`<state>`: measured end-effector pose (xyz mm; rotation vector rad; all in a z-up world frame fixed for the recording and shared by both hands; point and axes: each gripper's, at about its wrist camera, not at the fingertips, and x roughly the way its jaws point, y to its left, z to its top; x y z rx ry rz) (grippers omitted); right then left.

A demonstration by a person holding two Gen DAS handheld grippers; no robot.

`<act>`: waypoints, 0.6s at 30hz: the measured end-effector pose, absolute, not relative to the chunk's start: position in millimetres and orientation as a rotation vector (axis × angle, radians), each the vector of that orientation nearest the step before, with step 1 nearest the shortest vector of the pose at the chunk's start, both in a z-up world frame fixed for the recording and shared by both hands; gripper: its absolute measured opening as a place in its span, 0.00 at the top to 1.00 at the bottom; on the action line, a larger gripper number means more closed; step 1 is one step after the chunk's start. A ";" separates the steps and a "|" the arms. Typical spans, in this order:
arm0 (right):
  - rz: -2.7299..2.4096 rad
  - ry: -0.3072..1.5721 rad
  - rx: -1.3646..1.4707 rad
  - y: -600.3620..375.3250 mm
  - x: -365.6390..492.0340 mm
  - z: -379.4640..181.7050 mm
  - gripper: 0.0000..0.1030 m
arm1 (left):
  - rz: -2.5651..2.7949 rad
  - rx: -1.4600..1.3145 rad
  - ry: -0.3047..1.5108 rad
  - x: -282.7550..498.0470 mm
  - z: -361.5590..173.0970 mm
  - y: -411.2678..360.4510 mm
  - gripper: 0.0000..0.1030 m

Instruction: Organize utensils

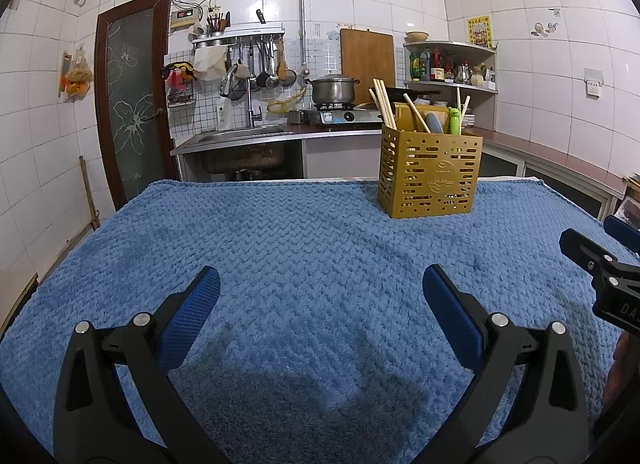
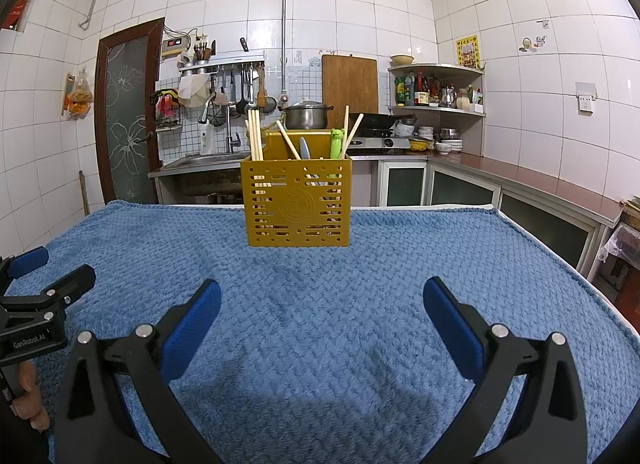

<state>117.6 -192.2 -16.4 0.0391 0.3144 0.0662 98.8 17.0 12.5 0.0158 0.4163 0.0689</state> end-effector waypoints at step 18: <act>0.067 0.315 0.039 -193.0 117.5 -16.5 0.04 | 0.070 0.019 0.410 97.9 14.7 16.6 0.05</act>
